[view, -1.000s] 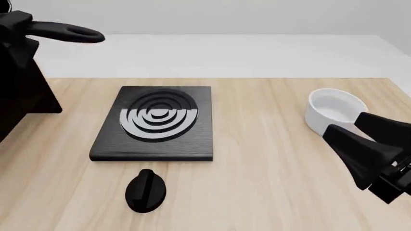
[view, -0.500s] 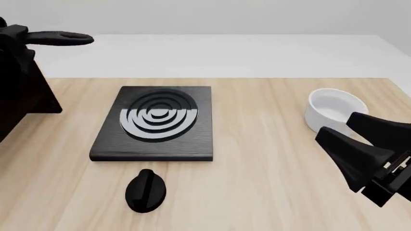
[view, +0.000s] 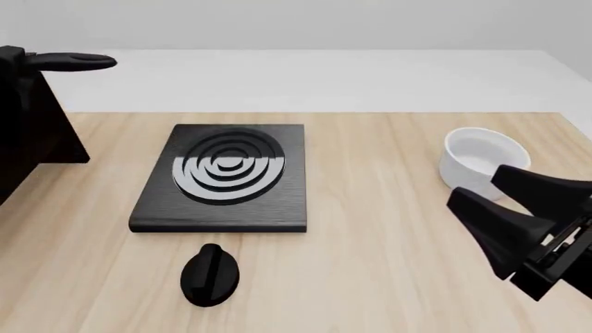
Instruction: Put the frying pan on the cabinet shelf.
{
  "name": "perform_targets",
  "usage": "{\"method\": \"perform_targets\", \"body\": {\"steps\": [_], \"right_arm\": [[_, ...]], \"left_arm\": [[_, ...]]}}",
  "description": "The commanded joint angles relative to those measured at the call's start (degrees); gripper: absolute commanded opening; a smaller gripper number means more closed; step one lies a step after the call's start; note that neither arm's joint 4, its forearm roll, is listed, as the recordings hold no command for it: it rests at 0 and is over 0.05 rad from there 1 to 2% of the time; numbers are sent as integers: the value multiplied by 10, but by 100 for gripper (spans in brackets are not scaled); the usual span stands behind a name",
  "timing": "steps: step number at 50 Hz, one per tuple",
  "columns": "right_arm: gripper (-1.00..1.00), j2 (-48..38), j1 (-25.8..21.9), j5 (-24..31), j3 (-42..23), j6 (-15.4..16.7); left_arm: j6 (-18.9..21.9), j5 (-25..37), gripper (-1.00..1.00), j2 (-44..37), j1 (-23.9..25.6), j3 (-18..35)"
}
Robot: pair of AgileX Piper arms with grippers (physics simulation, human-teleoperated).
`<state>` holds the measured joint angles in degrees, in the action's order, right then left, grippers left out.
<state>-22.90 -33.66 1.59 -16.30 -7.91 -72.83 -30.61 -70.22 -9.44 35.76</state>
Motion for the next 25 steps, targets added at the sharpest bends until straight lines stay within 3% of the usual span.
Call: {"method": "perform_targets", "body": {"steps": [1, 25], "right_arm": [[100, -7, -5, -8, 4, 2], [100, -28, 2, -27, 13, 3]], "left_arm": [[-12, -50, -100, -25, -15, 2], [-26, -123, -100, -99, -64, -24]]}}
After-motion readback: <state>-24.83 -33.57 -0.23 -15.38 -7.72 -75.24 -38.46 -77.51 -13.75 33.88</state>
